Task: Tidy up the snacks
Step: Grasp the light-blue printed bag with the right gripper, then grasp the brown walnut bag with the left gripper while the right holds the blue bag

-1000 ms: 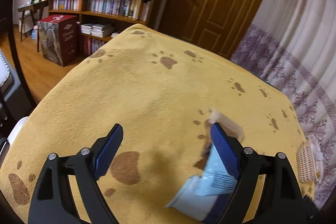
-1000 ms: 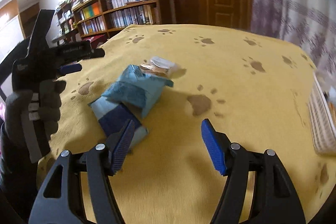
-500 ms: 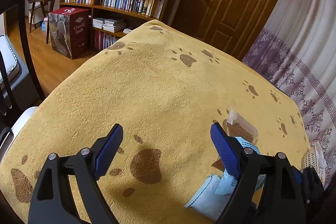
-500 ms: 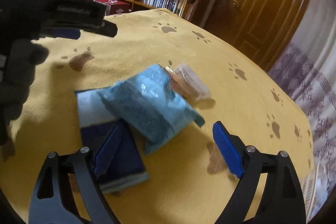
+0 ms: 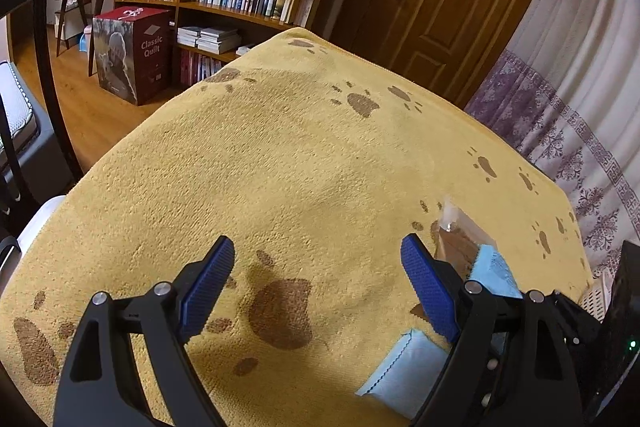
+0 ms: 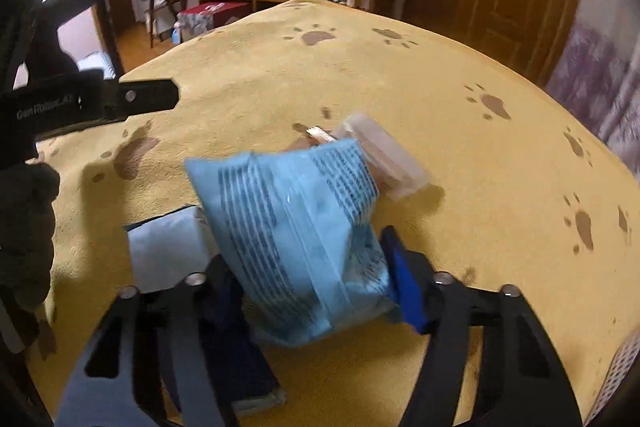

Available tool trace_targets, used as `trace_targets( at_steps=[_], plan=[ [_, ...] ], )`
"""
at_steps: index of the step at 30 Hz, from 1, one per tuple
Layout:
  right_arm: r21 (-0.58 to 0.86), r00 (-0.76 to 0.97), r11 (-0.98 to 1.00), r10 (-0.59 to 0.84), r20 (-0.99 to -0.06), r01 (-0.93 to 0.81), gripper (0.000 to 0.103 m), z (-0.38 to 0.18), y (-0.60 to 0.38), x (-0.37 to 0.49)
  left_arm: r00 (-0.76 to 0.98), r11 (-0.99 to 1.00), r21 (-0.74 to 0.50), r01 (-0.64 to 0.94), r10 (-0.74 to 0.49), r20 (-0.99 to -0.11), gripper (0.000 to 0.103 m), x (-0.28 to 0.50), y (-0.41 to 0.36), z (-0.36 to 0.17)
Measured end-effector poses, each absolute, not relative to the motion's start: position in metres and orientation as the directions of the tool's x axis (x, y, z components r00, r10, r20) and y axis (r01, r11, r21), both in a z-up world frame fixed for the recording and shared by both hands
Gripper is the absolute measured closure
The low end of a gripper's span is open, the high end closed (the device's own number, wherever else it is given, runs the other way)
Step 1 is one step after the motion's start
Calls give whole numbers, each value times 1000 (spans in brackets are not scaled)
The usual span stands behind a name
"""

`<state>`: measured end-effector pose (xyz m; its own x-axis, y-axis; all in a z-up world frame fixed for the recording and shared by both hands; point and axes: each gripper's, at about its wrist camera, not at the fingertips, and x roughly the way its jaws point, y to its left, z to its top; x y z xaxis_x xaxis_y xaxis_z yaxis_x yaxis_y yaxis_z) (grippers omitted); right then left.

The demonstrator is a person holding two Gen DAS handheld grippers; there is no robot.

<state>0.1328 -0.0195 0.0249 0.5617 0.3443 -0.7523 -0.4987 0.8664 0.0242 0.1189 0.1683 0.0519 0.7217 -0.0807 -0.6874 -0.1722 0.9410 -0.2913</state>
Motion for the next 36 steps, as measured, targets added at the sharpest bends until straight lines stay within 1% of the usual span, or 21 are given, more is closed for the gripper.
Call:
trace_targets(
  at_steps=[2, 4, 13, 18, 24, 27, 36],
  plan=[
    [66, 568, 883, 353, -744, -464, 47, 28, -31, 130, 720, 941, -291, -172, -82, -689, 18, 120, 168, 52],
    [77, 576, 897, 343, -742, -435, 49, 29, -39, 129, 719, 943, -288, -168, -83, -690, 18, 120, 166, 51],
    [96, 634, 975, 204, -746, -200, 51, 27, -104, 102, 703, 957, -256, -139, -87, -706, 18, 125, 153, 44],
    [96, 671, 990, 139, -729, -100, 51, 24, -132, 75, 707, 973, -220, -71, -106, -699, 18, 126, 132, 44],
    [106, 704, 993, 117, -701, -59, 51, 22, -141, 58, 696, 981, -192, 25, -155, -701, 18, 129, 100, 44],
    [104, 716, 993, 110, -689, -53, 50, 21, -140, 54, 674, 981, -182, 67, -179, -717, 18, 135, 87, 42],
    [139, 719, 989, 136, -682, -54, 50, 20, -145, 53, 621, 982, -137, 128, -187, -761, 18, 159, 53, 36]
  ],
)
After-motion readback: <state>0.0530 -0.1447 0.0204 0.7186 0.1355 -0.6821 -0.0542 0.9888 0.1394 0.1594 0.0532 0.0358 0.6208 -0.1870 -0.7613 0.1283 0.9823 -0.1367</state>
